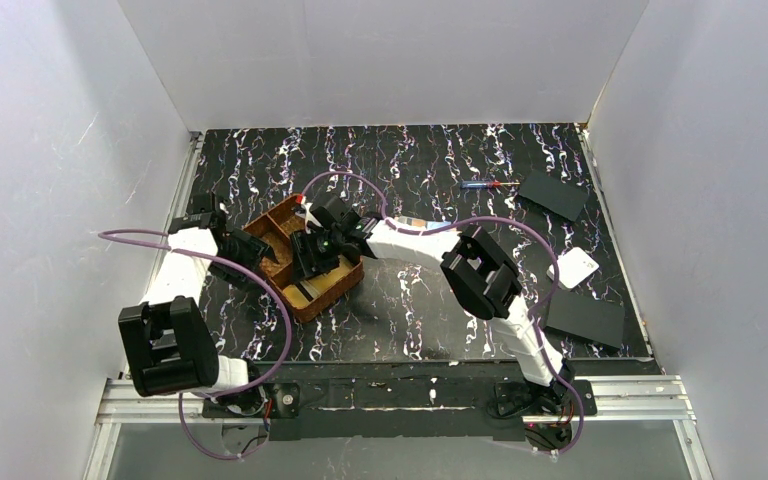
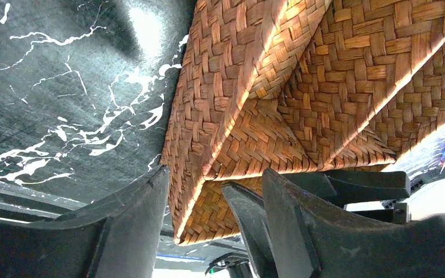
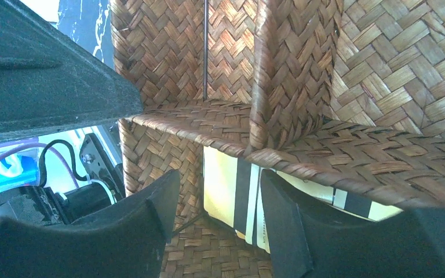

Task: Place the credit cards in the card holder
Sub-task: Pick up the credit card from the storage box, then insert the credit card into the card holder.

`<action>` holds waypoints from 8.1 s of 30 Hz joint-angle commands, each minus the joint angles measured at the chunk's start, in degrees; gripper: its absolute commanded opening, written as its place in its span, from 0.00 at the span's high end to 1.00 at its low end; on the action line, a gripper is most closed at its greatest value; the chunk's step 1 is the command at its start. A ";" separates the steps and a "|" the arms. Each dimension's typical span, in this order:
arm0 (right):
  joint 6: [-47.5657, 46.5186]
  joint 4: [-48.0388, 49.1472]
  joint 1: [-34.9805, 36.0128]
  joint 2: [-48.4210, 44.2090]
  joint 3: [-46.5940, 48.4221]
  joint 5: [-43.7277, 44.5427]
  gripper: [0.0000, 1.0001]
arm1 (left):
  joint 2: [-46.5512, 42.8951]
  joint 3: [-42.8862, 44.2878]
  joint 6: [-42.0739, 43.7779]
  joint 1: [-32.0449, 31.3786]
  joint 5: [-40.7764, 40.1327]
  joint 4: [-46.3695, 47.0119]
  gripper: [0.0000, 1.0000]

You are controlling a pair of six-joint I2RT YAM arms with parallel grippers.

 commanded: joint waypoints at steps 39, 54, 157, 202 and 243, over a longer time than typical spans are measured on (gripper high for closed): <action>-1.06 10.77 2.39 3.17 -4.81 -11.30 0.44 | 3.59 -4.18 0.95 0.17 3.87 3.67 0.57; -10.66 0.43 -0.21 -4.81 -3.43 0.45 0.43 | 1.59 -9.72 4.05 0.24 3.59 6.74 0.65; -10.90 1.18 -0.26 -1.64 -4.64 -13.50 0.38 | -11.23 -16.22 8.73 0.13 -0.54 13.28 1.00; -13.34 -6.94 3.09 4.50 5.23 -13.73 0.76 | -11.28 -15.58 7.53 0.13 -0.84 12.33 1.00; 49.52 49.05 -9.78 -14.49 -25.72 -25.91 0.96 | -44.17 -8.08 2.24 -2.08 14.79 14.07 0.36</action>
